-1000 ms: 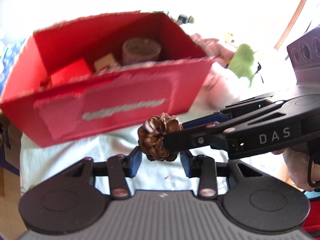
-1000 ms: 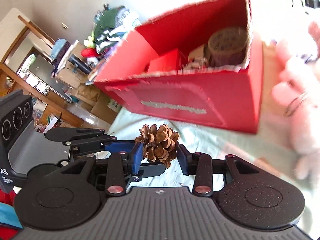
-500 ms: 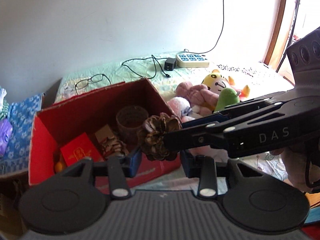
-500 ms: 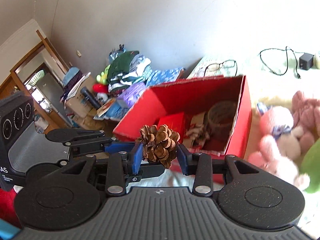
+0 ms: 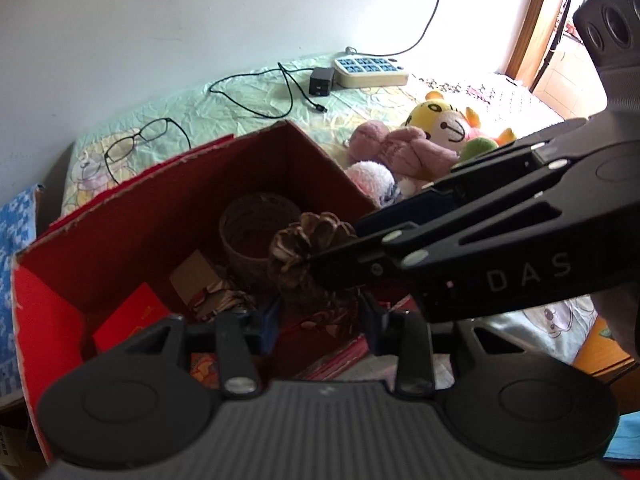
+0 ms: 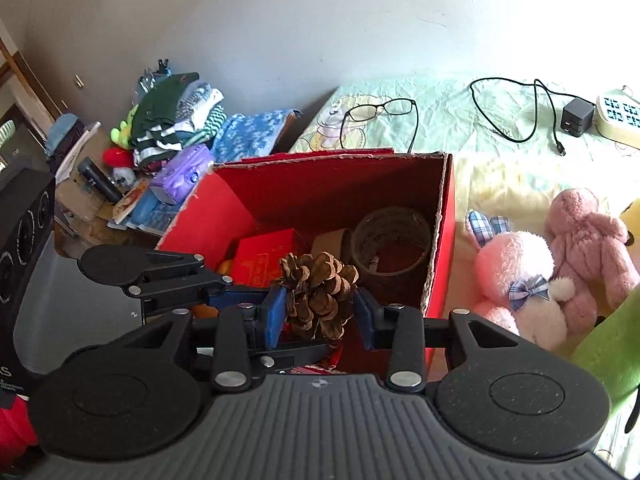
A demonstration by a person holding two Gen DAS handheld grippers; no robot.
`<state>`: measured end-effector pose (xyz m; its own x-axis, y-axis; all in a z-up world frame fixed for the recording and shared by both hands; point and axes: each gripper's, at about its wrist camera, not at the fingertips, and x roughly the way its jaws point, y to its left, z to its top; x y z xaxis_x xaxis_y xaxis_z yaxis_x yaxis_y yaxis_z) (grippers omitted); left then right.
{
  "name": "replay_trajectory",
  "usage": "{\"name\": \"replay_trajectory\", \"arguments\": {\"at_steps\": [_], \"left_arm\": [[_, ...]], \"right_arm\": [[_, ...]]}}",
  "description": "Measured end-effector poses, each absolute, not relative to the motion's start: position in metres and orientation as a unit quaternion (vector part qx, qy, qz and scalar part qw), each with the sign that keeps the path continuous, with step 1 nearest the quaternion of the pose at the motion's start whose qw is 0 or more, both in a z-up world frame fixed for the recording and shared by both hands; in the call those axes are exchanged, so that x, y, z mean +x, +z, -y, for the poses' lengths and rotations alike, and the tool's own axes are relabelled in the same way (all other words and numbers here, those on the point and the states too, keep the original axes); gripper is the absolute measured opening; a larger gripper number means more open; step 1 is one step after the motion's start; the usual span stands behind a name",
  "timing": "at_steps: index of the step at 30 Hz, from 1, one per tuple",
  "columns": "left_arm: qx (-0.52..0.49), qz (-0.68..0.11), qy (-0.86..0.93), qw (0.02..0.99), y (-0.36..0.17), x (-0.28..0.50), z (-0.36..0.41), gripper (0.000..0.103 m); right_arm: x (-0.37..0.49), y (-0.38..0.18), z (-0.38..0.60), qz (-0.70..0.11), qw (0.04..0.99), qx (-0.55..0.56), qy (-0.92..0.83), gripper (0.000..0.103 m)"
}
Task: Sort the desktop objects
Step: 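Lower the pine cone into the red box beside the tape roll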
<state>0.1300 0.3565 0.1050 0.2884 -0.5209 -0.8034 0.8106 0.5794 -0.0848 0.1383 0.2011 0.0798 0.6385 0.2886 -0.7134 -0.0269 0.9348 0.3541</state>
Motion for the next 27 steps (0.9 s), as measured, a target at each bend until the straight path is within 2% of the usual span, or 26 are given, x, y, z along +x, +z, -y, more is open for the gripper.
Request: {"name": "replay_trajectory", "arguments": {"at_steps": [7, 9, 11, 12, 18, 27], "left_arm": [[0.195, -0.447, -0.460, 0.742, 0.085, 0.155, -0.348, 0.037], [0.187, -0.455, -0.470, 0.733, 0.082, 0.162, -0.348, 0.042], [0.183, -0.463, -0.476, 0.725, 0.079, 0.169, -0.349, 0.054], [0.183, -0.465, -0.478, 0.722, 0.078, 0.172, -0.349, 0.057], [0.184, -0.466, -0.506, 0.702, 0.077, 0.175, -0.346, 0.054], [0.147, -0.492, -0.533, 0.673, 0.069, 0.190, -0.347, 0.059]], "right_arm": [[0.169, 0.073, -0.212, -0.472, 0.872, 0.109, 0.061, 0.040], [0.175, 0.071, -0.217, -0.485, 0.868, 0.093, 0.056, 0.040], [0.180, 0.070, -0.220, -0.497, 0.862, 0.081, 0.055, 0.040], [0.183, 0.069, -0.221, -0.504, 0.859, 0.077, 0.052, 0.037], [0.194, 0.056, -0.221, -0.541, 0.838, 0.058, 0.027, 0.037], [0.198, 0.056, -0.219, -0.563, 0.823, 0.068, 0.005, 0.038]]}}
